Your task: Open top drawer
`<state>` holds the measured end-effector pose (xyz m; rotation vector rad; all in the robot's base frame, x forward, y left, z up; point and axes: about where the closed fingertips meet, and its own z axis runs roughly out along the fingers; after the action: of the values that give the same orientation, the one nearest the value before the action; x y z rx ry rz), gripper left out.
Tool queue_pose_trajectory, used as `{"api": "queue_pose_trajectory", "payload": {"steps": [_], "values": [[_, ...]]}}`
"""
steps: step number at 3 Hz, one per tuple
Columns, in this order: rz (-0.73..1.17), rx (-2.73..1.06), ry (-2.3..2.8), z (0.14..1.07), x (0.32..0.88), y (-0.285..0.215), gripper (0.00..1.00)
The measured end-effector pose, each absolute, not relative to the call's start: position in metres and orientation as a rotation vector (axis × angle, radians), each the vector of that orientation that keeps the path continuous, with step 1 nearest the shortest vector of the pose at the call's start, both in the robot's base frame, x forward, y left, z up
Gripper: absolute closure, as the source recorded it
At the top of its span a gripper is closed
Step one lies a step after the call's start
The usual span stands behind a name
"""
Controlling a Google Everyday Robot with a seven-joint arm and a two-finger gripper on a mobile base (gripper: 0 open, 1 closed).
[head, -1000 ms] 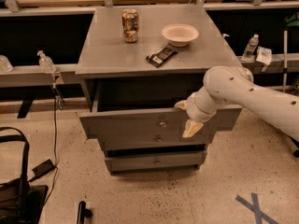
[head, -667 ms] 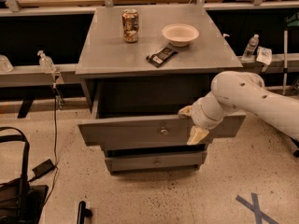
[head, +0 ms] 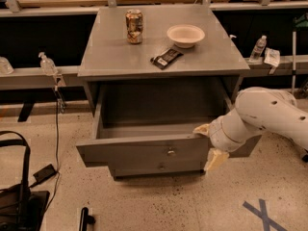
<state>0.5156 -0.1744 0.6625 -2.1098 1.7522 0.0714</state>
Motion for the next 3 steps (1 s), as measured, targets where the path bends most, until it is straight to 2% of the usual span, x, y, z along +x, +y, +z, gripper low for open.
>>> {"api": "queue_pose_trajectory", "payload": {"steps": [1,2,3], "values": [[0.097,-2.033,1.748,0.68,0.509,-0.176,0.3],[0.096,-1.935,1.722,0.72,0.514,-0.184,0.17],[0.097,-1.789,1.678,0.761,0.519,-0.19,0.0]]}}
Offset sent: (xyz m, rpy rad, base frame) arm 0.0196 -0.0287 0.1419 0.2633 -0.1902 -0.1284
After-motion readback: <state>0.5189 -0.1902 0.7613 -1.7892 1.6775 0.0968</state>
